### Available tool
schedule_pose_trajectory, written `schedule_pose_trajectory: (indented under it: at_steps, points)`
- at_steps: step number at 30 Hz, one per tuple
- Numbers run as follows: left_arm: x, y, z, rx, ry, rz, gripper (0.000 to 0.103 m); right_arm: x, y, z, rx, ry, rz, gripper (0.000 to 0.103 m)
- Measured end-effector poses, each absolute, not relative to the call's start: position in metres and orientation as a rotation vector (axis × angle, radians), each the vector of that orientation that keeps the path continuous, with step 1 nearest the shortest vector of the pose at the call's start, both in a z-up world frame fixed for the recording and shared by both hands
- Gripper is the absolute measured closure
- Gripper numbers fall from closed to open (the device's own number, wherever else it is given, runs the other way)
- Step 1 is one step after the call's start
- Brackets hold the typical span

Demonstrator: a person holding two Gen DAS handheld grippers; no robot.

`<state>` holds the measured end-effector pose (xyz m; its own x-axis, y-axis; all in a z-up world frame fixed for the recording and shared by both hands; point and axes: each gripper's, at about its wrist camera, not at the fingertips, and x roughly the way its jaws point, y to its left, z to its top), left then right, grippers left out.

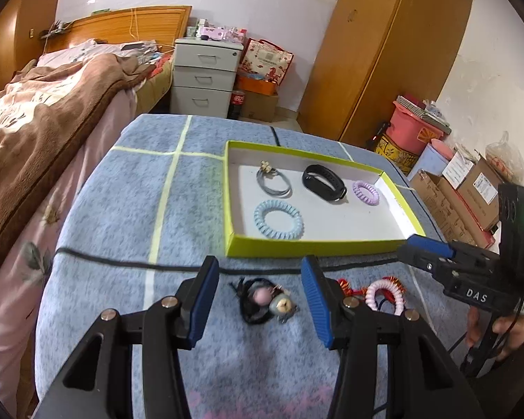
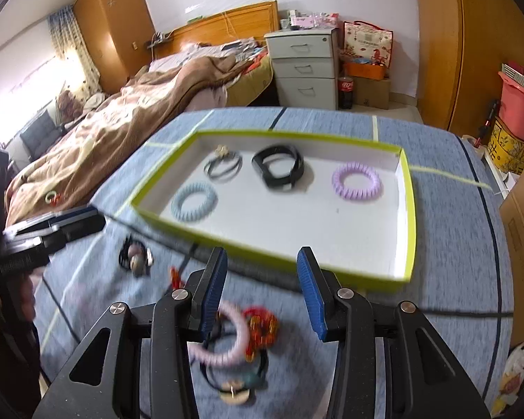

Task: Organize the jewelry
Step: 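Grasp the pink coil bracelet with the right tool while the left tool grasps the black bear-charm hair tie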

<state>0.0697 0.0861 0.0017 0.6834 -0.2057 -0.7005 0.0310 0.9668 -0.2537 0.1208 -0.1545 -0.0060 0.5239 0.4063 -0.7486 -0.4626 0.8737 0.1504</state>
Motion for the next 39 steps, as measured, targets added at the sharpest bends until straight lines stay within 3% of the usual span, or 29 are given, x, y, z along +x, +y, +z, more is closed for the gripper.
schedule_pose_trajectory:
  at_steps: [21,22,23,25,39]
  points:
    - [0.046,0.102,-0.018,-0.292,0.857,-0.119,0.052,0.108,-0.133,-0.035,-0.204,0.947,0.658,0.060]
    - [0.046,0.102,-0.018,-0.289,0.857,-0.118,0.052,0.108,-0.133,-0.036,-0.209,0.950,0.654,0.062]
    - [0.046,0.100,-0.018,-0.287,0.856,-0.120,0.052,0.108,-0.133,-0.036,-0.217,0.950,0.650,0.071]
    - [0.047,0.100,-0.019,-0.287,0.862,-0.122,0.052,0.106,-0.131,-0.037,-0.240,0.944,0.630,0.079]
    - [0.048,0.104,-0.027,-0.293,0.878,-0.118,0.052,0.098,-0.142,-0.027,-0.228,0.880,0.577,0.086]
